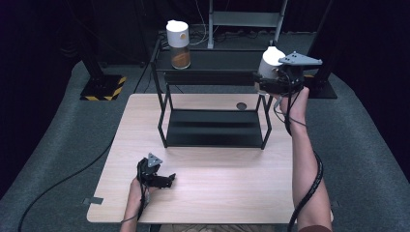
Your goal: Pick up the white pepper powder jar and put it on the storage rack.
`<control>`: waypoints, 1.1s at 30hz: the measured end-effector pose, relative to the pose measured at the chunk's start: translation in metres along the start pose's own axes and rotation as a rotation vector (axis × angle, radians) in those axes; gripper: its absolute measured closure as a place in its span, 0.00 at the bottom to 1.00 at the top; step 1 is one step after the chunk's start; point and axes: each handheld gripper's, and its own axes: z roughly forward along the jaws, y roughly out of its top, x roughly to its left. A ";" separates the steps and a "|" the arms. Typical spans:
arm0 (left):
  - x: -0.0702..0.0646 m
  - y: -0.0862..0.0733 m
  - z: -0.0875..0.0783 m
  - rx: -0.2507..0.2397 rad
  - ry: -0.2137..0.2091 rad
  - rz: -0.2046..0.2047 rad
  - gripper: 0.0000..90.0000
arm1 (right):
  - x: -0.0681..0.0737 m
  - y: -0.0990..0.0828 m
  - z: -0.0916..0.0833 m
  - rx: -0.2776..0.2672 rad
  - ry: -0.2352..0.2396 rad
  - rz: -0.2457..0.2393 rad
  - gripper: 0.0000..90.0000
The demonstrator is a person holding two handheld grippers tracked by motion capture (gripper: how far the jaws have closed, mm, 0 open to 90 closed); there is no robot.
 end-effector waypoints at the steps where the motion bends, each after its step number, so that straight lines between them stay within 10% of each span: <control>1: 0.000 0.000 0.000 0.000 0.000 0.000 0.02 | 0.000 0.001 0.000 -0.001 0.001 0.001 0.34; 33: 0.000 0.000 0.000 -0.001 -0.003 0.004 0.02 | 0.001 0.035 -0.003 -0.028 -0.010 -0.011 0.34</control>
